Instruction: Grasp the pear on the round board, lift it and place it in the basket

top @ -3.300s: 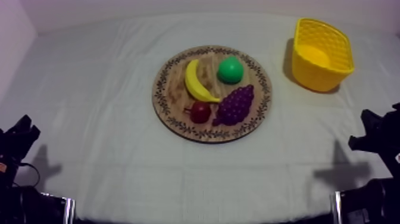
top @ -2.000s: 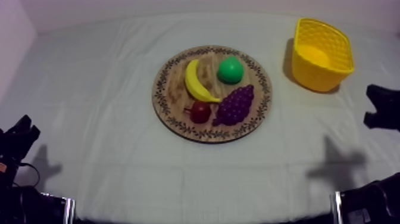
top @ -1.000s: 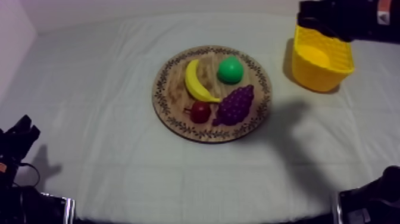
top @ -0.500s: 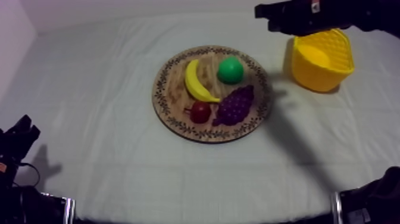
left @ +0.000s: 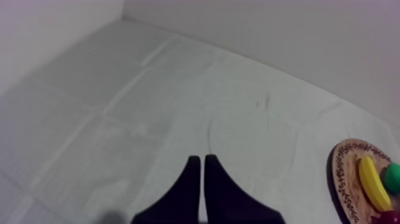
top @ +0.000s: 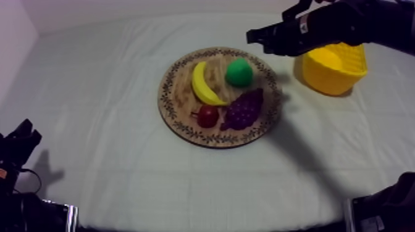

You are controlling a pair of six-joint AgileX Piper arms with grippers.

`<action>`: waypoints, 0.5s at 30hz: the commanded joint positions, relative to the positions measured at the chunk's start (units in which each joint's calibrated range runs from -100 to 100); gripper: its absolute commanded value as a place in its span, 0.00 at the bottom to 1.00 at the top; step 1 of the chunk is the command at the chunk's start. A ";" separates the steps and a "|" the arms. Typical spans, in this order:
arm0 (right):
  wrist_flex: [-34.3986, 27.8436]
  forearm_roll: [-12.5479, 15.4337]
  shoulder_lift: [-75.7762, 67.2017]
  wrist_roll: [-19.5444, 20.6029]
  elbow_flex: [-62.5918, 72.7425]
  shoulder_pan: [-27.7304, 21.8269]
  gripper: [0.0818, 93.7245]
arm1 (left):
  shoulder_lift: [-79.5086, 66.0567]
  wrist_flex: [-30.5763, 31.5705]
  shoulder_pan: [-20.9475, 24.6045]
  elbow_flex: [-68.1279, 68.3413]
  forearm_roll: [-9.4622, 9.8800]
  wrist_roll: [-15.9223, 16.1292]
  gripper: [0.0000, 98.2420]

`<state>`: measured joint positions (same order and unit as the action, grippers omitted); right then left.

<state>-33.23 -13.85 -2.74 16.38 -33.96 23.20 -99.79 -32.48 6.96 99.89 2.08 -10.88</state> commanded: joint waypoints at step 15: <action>3.53 5.35 -1.64 -7.06 -1.99 -0.13 0.76 | -0.04 -0.02 0.03 0.00 0.00 0.01 0.00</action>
<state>-29.68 -7.18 -4.31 8.02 -35.90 22.95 -99.79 -32.48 6.96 99.89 2.08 -10.88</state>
